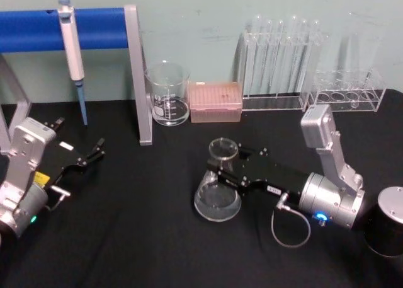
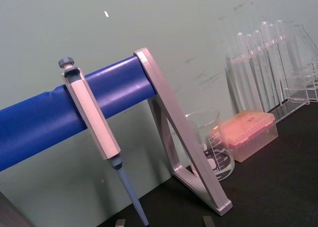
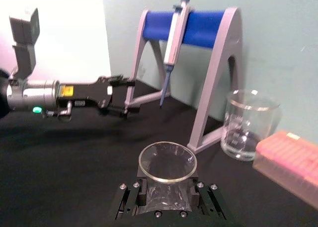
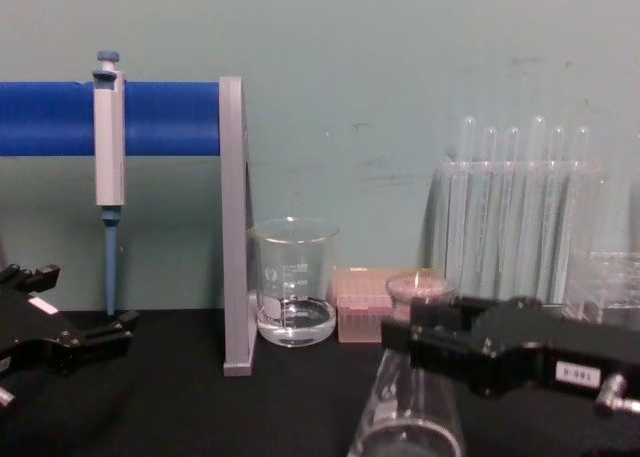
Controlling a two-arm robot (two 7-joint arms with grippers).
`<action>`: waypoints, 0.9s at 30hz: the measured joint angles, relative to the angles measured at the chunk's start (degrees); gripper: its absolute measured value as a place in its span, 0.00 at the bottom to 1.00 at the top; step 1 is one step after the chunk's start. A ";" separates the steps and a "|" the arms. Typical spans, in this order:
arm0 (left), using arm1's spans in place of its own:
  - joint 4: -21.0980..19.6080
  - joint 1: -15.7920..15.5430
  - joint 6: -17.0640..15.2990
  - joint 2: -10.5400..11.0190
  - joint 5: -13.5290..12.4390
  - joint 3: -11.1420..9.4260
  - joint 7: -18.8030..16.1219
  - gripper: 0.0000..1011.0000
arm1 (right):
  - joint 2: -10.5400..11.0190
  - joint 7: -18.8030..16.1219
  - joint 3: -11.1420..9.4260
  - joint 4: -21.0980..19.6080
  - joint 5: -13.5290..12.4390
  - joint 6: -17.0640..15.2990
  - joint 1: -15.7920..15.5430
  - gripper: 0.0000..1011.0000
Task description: Grasp the erlenmeyer flask with one hand, shake it three times, then place it back.
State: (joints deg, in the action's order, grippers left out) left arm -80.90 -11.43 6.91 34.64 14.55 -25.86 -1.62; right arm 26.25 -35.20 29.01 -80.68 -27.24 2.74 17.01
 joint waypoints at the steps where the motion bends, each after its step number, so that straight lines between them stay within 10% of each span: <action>1: 0.00 0.00 0.00 0.00 0.00 0.00 0.00 0.99 | 0.11 0.45 -0.42 -0.76 -0.12 0.21 -0.21 0.45; 27: 0.00 0.00 0.00 0.00 0.00 0.00 0.00 0.99 | 1.53 8.97 -8.38 -11.18 -0.80 -1.98 -2.51 0.45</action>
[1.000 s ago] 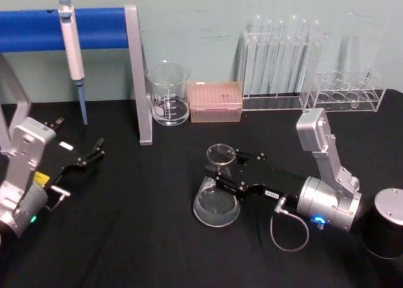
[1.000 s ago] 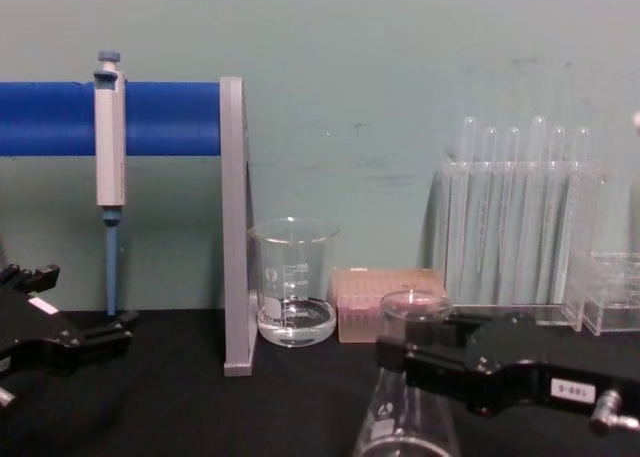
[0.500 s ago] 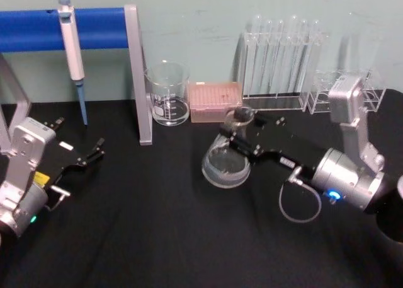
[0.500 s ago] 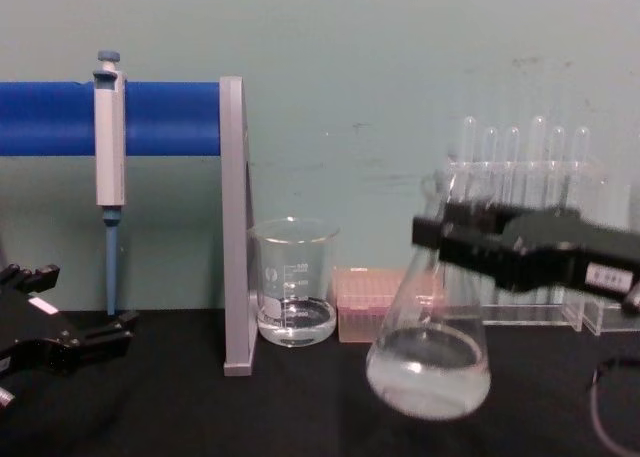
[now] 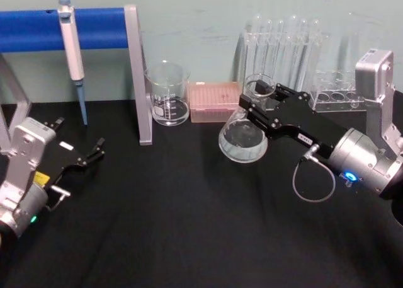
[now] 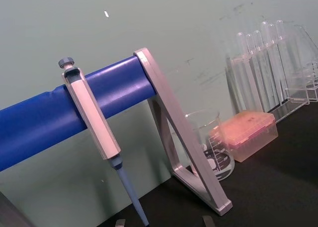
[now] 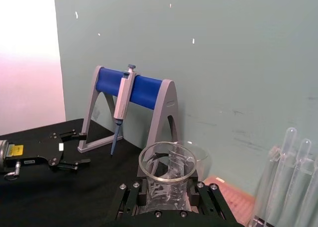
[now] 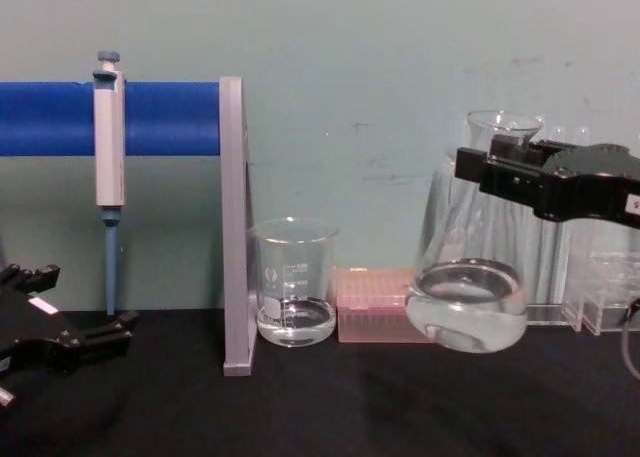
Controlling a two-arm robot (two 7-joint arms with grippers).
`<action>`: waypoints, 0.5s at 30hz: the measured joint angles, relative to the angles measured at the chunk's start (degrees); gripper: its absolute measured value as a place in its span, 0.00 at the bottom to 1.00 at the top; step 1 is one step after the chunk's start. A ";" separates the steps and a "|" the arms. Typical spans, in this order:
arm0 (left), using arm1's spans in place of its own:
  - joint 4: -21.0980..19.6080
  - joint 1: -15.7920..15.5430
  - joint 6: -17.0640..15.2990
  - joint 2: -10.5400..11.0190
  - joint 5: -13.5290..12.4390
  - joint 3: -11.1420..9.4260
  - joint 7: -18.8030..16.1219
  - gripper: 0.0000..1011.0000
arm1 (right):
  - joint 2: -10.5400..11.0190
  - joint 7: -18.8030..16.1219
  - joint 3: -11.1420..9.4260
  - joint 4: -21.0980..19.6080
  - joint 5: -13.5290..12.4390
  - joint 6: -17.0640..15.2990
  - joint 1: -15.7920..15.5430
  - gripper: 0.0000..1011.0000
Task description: Grasp the erlenmeyer flask with one hand, shake it three times, then place it back.
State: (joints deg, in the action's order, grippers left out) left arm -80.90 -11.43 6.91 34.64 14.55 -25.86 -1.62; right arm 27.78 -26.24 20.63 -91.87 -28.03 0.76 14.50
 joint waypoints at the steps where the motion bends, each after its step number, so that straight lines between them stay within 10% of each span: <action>1: 0.00 0.00 0.00 0.00 0.00 0.00 0.00 0.99 | -0.04 0.00 -0.03 0.00 0.01 -0.03 0.00 0.45; 15: 0.00 0.00 0.00 0.00 0.00 0.00 0.00 0.99 | -1.29 -4.00 2.68 1.50 -0.06 -0.04 2.22 0.45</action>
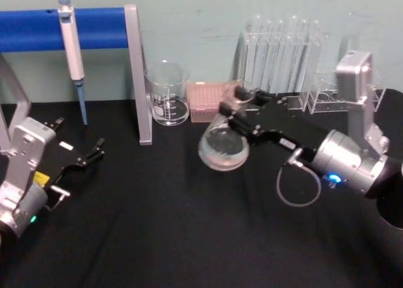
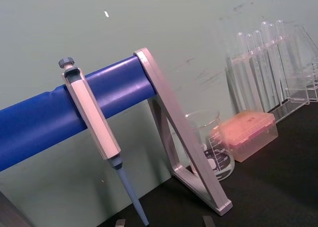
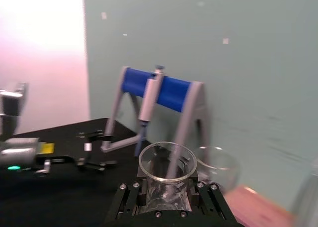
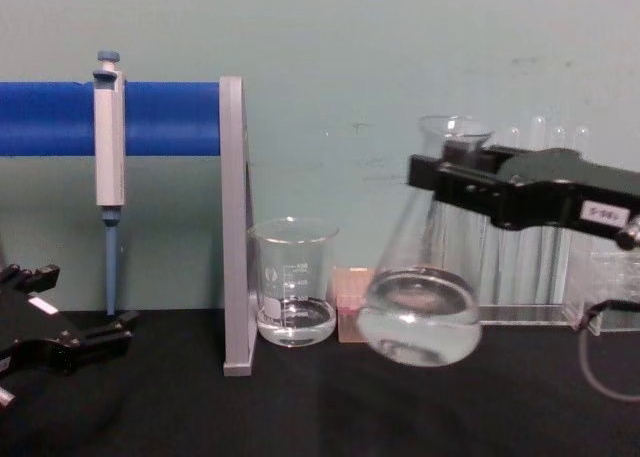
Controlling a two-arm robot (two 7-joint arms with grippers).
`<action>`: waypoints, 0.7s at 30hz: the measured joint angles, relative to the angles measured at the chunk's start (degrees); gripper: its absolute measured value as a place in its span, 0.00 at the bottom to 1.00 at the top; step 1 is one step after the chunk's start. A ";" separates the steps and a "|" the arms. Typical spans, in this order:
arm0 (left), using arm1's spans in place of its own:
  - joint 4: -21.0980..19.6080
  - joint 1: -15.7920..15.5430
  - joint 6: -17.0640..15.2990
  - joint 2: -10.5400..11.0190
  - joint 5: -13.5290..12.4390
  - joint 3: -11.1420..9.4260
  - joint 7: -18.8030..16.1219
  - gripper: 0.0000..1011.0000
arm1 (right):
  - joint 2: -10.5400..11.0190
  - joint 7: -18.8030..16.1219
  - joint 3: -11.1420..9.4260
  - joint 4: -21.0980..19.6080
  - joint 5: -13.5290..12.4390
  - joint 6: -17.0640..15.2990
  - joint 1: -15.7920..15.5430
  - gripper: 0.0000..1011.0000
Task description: Grasp the erlenmeyer flask with one hand, shake it three times, then place it back.
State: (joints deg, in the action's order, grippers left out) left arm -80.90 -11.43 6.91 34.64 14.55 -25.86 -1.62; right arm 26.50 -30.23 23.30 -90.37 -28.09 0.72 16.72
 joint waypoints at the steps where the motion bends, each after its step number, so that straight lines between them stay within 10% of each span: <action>1: 0.00 0.00 0.00 0.00 0.00 0.00 0.00 0.99 | -0.09 -0.45 0.36 0.10 -0.05 0.00 0.21 0.45; 21: 0.00 0.00 0.00 0.00 0.00 0.00 0.00 0.99 | -2.45 -10.03 10.19 2.93 -2.66 0.22 5.88 0.45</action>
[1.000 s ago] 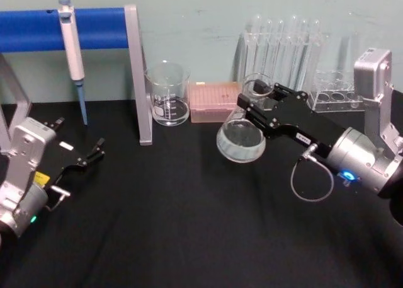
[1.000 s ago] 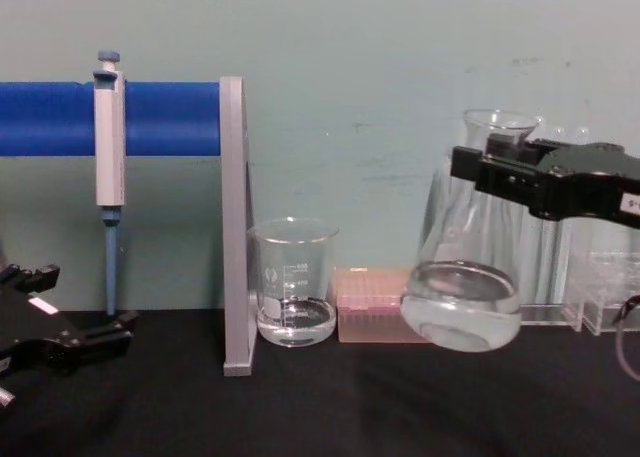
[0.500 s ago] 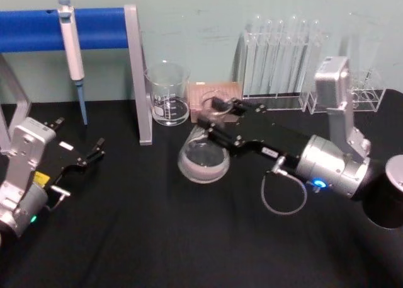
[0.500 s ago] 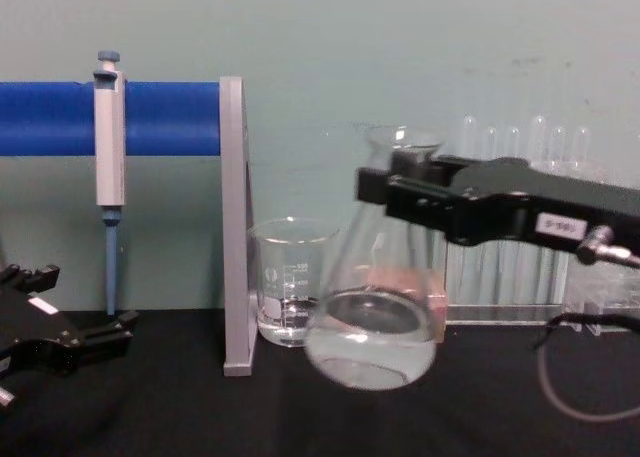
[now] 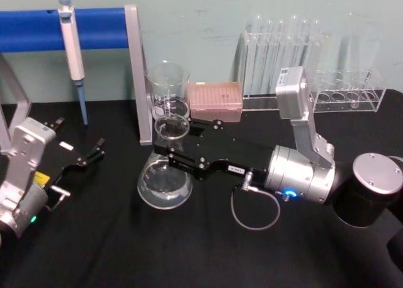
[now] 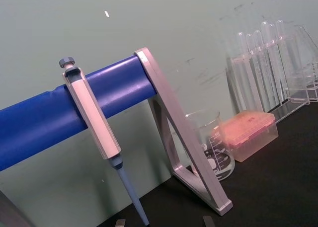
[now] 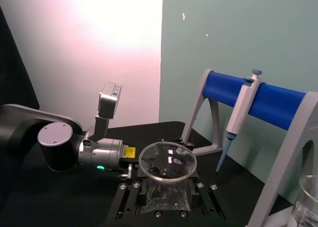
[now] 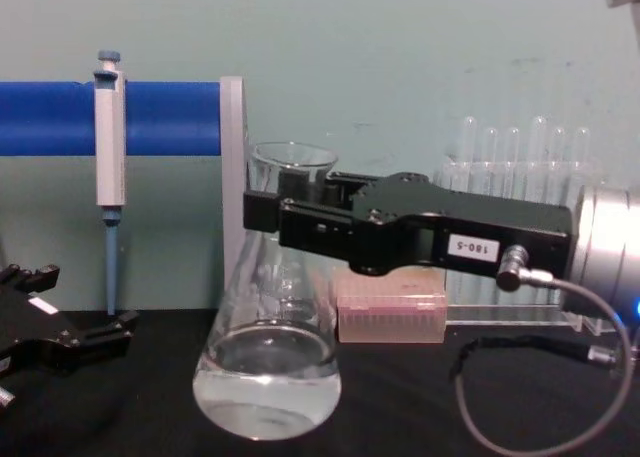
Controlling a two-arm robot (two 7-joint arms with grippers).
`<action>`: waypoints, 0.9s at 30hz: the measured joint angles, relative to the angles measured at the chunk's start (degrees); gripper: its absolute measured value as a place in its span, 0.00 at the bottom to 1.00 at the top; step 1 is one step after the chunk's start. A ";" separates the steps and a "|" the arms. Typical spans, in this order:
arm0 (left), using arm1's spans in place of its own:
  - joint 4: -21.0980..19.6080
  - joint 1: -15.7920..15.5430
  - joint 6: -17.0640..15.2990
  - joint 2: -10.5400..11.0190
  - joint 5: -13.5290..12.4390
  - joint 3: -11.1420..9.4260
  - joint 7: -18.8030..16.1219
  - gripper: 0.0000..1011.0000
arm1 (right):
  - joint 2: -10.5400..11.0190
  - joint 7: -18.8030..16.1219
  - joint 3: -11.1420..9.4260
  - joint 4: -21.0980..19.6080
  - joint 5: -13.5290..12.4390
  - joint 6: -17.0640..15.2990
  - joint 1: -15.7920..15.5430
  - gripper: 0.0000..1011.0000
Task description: Grasp the erlenmeyer flask with one hand, shake it three times, then place it back.
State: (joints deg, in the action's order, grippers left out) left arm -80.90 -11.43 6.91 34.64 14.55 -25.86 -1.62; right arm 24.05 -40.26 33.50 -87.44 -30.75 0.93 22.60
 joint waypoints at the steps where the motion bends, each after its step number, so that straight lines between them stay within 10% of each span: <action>1: 0.00 0.00 0.00 0.00 0.00 0.00 0.00 0.99 | 0.00 0.00 0.00 0.00 0.00 0.00 0.00 0.45; 14: 0.00 0.00 0.00 0.00 0.00 0.00 0.00 0.99 | 1.91 6.44 -3.13 -1.33 -0.24 1.71 -1.95 0.45; 27: 0.00 0.00 0.00 0.00 0.00 0.00 0.00 0.99 | 6.42 17.96 -14.77 -6.44 0.67 1.06 -9.90 0.45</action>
State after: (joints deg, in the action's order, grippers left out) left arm -80.90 -11.43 6.91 34.64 14.55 -25.86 -1.62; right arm 30.47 -22.30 18.73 -93.88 -30.08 1.99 12.70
